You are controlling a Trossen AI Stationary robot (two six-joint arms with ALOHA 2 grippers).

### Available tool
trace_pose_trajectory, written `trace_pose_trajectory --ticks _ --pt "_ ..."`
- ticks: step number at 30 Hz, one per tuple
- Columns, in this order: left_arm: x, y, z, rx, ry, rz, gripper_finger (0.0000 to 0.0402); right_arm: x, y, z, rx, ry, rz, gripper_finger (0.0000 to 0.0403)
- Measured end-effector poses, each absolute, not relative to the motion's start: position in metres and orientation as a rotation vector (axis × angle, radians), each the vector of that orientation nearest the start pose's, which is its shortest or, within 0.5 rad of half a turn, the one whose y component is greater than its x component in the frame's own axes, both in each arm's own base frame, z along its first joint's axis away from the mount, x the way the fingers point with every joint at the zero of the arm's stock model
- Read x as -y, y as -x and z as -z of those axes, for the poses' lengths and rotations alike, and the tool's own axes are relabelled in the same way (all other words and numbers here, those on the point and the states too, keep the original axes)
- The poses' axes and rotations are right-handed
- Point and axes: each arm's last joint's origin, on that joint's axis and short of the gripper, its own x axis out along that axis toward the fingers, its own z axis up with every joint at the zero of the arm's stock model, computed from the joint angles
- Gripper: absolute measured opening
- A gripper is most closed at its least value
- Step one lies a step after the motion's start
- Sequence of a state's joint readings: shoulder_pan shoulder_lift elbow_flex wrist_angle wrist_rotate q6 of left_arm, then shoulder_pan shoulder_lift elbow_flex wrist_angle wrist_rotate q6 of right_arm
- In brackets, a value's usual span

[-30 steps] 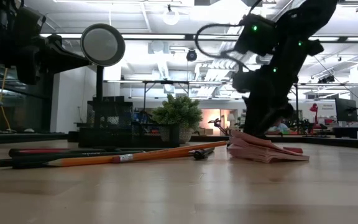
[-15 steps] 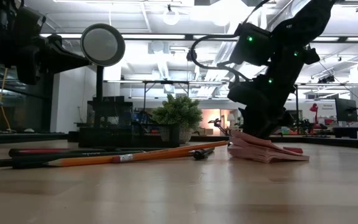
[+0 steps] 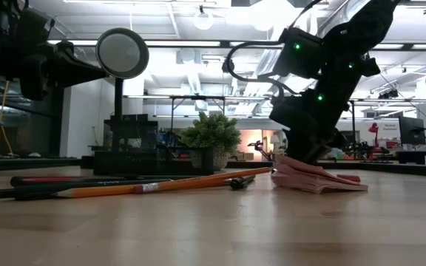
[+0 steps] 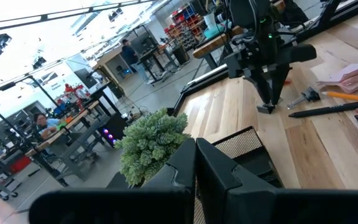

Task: Pick and place office supplies into organizer
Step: Put the right clip binder into the desktop organizer

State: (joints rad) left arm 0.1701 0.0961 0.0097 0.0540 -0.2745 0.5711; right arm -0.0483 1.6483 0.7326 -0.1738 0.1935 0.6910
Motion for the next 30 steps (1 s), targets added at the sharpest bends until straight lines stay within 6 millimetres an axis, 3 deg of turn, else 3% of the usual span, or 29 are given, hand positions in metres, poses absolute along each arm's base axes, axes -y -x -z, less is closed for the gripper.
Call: trace_pose_trajectory --ticks 9,14,18,30 --pt "-0.025 -0.099 -0.164 -0.158 -0.563 -0.423 0.0001 0.019 -0.284 -0.109 -1.008 -0.527 0.596 0.0076" --pt "-0.025 -0.099 -0.164 -0.158 -0.563 -0.423 0.0001 0.018 -0.286 -0.106 -1.003 -0.509 0.582 0.0046" --pt "-0.025 -0.099 -0.164 -0.158 -0.563 -0.423 0.0001 0.018 -0.288 -0.107 -0.990 -0.507 0.547 0.0014" --pt "-0.025 -0.099 -0.164 -0.158 -0.563 -0.423 0.0001 0.015 -0.284 -0.131 -0.944 -0.513 0.439 0.0001"
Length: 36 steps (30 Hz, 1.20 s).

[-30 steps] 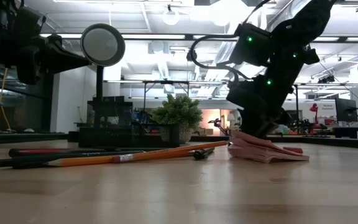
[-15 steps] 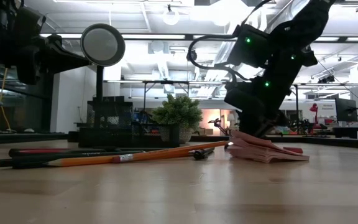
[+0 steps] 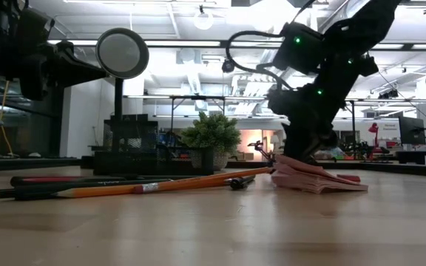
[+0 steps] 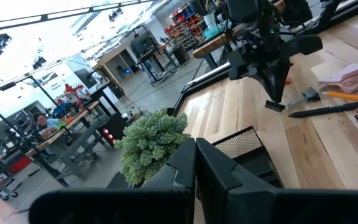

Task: Pick and place office supplies into organizer
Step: Put the right clip binder into the desktop organizer

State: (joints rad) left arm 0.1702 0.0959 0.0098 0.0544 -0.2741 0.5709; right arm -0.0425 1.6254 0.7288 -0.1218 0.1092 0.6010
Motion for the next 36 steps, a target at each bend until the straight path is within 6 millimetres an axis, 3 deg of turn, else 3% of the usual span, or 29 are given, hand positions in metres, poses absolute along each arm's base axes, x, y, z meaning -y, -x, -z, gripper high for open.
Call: trace_pose_trajectory --ticks 4,12,18,28,32,36 --pt "-0.025 -0.099 -0.165 -0.158 -0.563 -0.423 0.0001 0.015 -0.285 -0.143 -0.891 -0.519 0.417 0.0001" --pt "-0.025 -0.099 -0.165 -0.158 -0.563 -0.423 0.0001 0.014 -0.288 -0.146 -0.862 -0.531 0.361 0.0001" --pt "-0.025 -0.099 -0.165 -0.158 -0.563 -0.423 0.0001 0.011 -0.305 -0.162 -0.667 -0.521 0.157 0.0001" --pt "-0.025 -0.099 -0.165 -0.160 -0.563 -0.430 0.0001 0.003 -0.325 -0.190 -0.307 -0.079 -0.073 0.0000" --pt "-0.025 -0.099 -0.165 -0.160 -0.563 -0.430 0.0001 -0.004 -0.342 -0.189 -0.313 0.059 -0.031 0.0000" --pt "-0.025 -0.099 -0.165 -0.159 -0.563 -0.430 0.0001 -0.008 -0.373 -0.185 -0.387 0.195 0.067 0.0000"
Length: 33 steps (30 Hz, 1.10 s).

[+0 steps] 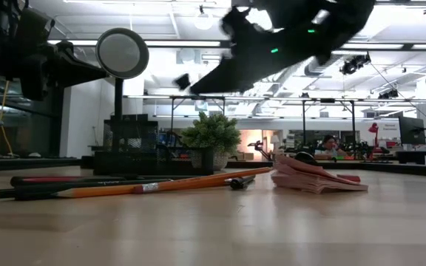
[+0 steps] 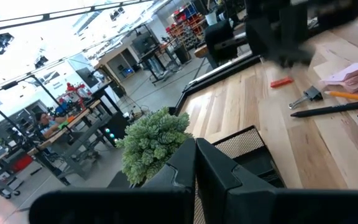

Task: Pick and place office supplies into organizer
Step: Put the right clip binder into the desktop organizer

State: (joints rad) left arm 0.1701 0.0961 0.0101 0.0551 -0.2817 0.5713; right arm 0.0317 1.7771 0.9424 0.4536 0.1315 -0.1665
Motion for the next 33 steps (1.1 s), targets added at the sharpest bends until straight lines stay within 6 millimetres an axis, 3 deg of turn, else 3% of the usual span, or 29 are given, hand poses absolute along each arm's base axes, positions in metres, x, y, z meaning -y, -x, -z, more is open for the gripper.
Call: trace_pose_trajectory --ticks 3,9,17,24,33 --pt "-0.025 -0.099 -0.165 -0.159 -0.563 -0.431 0.0001 -0.007 -0.398 -0.183 -0.444 0.282 0.152 0.0000" --pt "-0.025 -0.099 -0.165 -0.159 -0.563 -0.431 0.0001 -0.006 -0.445 -0.174 -0.506 0.359 0.155 0.0000" --pt "-0.025 -0.099 -0.165 -0.159 -0.564 -0.430 0.0001 0.002 -0.492 -0.162 -0.561 0.423 0.255 0.0000" --pt "-0.025 -0.099 -0.165 -0.160 -0.567 -0.429 0.0001 0.006 -0.511 -0.152 -0.652 0.421 0.335 0.0000" --pt "-0.025 -0.099 -0.165 -0.160 -0.567 -0.429 0.0001 0.007 -0.513 -0.149 -0.724 0.424 0.385 0.0011"
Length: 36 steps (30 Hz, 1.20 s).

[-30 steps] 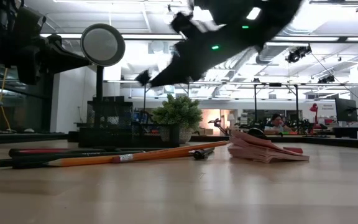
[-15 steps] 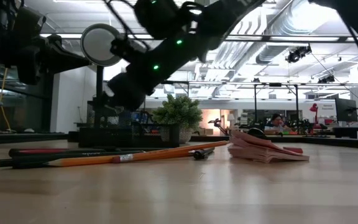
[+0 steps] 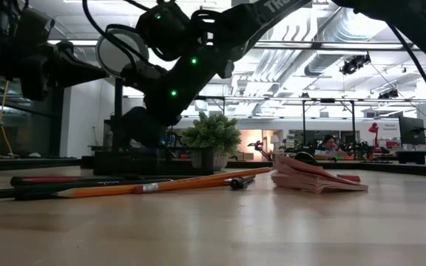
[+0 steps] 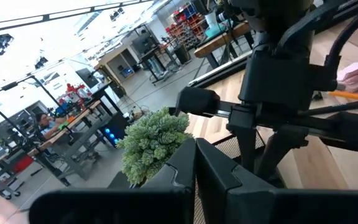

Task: Pick and place office supplies into organizer
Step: Put the right clip binder into the desktop organizer, then put the clip binder into the black organizer

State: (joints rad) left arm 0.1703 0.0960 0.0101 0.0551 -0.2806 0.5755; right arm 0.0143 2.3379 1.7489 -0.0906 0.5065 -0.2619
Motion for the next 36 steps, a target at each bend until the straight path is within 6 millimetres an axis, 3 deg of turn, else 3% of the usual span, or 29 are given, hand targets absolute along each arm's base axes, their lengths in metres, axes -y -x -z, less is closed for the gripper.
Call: trace_pose_trajectory --ticks 9,13,21,26,31,36 --pt "-0.025 -0.099 -0.165 -0.160 -0.568 -0.429 0.0001 0.006 -0.511 -0.148 -0.734 0.381 0.392 0.0117" --pt "-0.025 -0.099 -0.165 -0.161 -0.572 -0.429 0.0001 0.004 -0.507 -0.149 -0.785 0.416 0.393 0.0147" --pt "-0.025 -0.099 -0.165 -0.162 -0.574 -0.428 0.0001 -0.005 -0.480 -0.200 -0.880 0.428 0.359 0.0134" --pt "-0.025 -0.099 -0.165 -0.161 -0.574 -0.424 0.0001 -0.004 -0.454 -0.224 -0.990 0.305 0.395 0.0120" --pt "-0.025 -0.099 -0.165 -0.159 -0.570 -0.422 0.0001 -0.003 -0.427 -0.224 -1.177 0.156 0.527 0.0113" --pt "-0.025 -0.099 -0.165 -0.158 -0.567 -0.422 0.0001 -0.002 -0.409 -0.210 -1.294 0.067 0.648 0.0113"
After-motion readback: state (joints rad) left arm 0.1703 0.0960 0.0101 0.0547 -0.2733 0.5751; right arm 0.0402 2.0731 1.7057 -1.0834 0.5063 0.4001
